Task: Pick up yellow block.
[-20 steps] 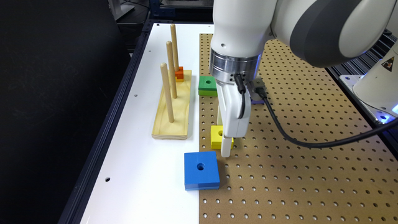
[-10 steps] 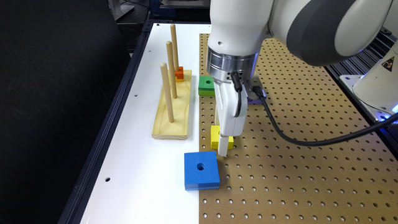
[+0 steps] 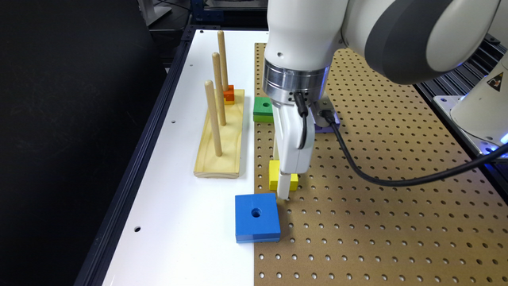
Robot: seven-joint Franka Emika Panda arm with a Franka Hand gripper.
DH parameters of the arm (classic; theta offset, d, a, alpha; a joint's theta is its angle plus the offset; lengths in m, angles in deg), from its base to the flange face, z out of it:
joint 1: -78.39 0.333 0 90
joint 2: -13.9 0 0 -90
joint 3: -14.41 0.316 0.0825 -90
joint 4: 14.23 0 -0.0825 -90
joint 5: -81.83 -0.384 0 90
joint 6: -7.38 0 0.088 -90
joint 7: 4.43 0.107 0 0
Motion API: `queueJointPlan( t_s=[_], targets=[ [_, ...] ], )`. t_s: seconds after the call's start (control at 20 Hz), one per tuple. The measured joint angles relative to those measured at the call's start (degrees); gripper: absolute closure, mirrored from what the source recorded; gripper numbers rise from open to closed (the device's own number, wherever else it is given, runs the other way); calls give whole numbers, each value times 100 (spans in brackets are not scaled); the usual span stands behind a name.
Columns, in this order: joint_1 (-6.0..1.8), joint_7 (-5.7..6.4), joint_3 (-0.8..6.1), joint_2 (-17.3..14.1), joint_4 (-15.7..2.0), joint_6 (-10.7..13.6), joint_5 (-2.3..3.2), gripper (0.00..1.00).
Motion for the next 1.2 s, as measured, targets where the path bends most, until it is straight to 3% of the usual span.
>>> queueJointPlan(
  t_s=[0.15, 0.8, 0.85, 1.2],
  targets=[
    [27, 2, -3, -68, -78, 6, 0, 0],
    [38, 2, -5, -77, -81, 8, 0, 0],
    [35, 1, -5, -75, -80, 8, 0, 100],
    [34, 2, -5, -74, -79, 11, 0, 100]
  ],
)
